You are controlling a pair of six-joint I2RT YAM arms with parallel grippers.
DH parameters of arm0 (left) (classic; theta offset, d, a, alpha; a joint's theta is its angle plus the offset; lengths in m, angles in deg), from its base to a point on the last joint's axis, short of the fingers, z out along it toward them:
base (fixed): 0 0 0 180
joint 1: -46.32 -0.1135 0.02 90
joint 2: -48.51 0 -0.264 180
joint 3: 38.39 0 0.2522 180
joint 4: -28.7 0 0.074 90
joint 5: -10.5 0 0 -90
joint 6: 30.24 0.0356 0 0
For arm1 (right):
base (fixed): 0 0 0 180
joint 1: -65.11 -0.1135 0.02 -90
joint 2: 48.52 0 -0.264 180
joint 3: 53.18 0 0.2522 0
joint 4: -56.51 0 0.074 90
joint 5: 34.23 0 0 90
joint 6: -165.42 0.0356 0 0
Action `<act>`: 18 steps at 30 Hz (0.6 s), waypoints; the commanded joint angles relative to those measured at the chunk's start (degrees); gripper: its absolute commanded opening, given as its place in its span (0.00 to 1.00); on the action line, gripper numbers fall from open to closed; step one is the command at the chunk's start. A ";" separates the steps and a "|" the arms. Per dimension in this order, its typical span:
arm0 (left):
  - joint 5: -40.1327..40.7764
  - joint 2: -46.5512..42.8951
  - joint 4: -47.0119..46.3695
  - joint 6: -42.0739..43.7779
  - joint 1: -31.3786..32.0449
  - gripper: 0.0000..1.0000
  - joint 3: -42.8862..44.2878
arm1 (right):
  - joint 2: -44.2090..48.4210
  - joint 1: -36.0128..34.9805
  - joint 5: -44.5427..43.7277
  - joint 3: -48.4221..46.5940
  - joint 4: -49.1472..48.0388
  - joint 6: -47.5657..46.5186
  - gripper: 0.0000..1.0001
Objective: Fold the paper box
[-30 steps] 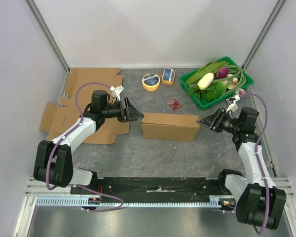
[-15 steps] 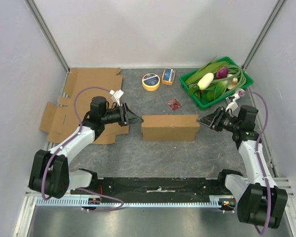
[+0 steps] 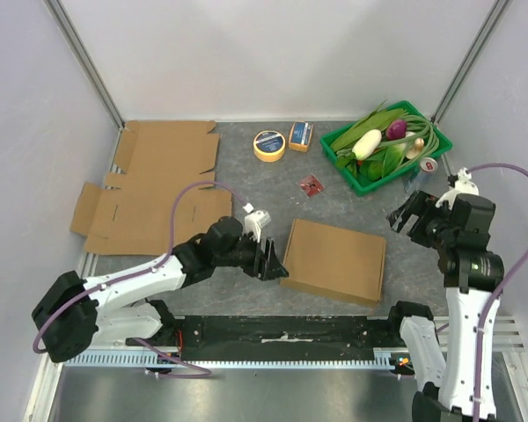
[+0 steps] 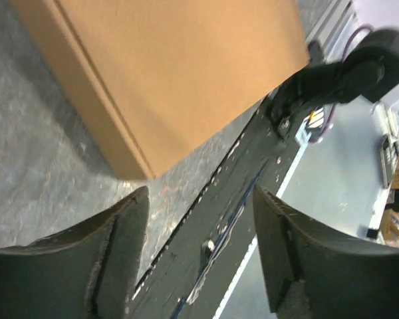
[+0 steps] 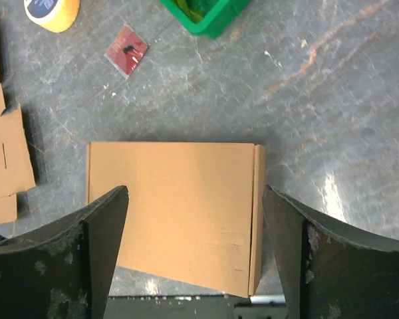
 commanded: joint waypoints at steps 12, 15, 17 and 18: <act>-10.04 7.44 -6.52 -6.70 -10.13 0.93 0.38 | -12.47 -8.74 1.93 12.45 3.59 2.28 0.93; -5.72 17.21 -4.78 -3.02 -8.37 0.91 8.22 | -11.73 -8.74 -14.97 12.54 1.60 6.50 0.93; -6.83 21.77 -4.42 -2.57 -8.28 0.88 11.30 | -12.68 -8.65 -14.25 13.42 0.00 7.05 0.94; -7.18 22.93 -4.68 -2.75 -7.41 0.84 11.83 | -15.04 -8.65 -14.24 14.73 -0.96 7.22 0.94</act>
